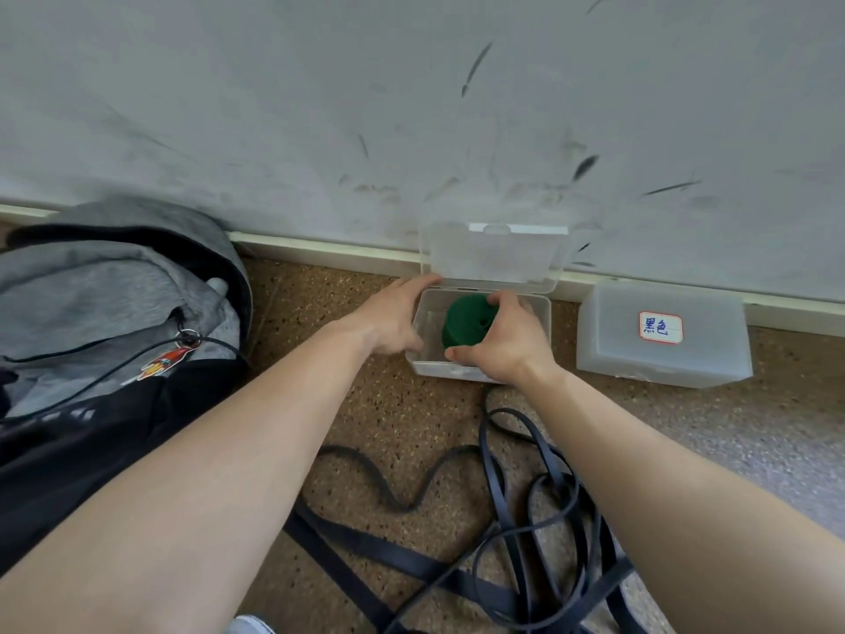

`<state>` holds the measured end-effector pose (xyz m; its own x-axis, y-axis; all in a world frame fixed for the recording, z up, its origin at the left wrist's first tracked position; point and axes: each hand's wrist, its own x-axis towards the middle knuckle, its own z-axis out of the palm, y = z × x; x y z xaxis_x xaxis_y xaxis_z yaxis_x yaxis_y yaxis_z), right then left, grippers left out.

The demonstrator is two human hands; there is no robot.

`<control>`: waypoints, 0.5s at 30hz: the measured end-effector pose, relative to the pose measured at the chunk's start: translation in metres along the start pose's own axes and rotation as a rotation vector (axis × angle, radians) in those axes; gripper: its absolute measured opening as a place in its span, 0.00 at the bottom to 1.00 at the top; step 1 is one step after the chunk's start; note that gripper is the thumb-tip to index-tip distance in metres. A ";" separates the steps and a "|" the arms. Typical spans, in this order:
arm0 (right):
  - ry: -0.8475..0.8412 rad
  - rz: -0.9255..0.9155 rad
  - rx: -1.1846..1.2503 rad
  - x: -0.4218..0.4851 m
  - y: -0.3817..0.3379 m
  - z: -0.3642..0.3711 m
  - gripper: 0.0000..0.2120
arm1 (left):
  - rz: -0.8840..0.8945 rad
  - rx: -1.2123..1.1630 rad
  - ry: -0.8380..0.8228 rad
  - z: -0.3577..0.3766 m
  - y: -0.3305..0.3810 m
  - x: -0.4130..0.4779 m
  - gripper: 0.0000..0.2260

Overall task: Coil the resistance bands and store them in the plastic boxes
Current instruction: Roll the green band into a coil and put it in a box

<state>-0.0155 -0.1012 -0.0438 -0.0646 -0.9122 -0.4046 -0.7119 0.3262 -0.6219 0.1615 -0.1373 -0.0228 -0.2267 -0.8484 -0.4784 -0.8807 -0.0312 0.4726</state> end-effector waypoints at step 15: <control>-0.073 0.191 -0.147 0.003 -0.020 0.009 0.50 | -0.044 -0.024 0.111 0.015 -0.002 0.001 0.48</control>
<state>0.0047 -0.1085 -0.0388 -0.1607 -0.8156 -0.5558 -0.7860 0.4464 -0.4277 0.1565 -0.1297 -0.0353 -0.1390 -0.8991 -0.4152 -0.8782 -0.0818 0.4712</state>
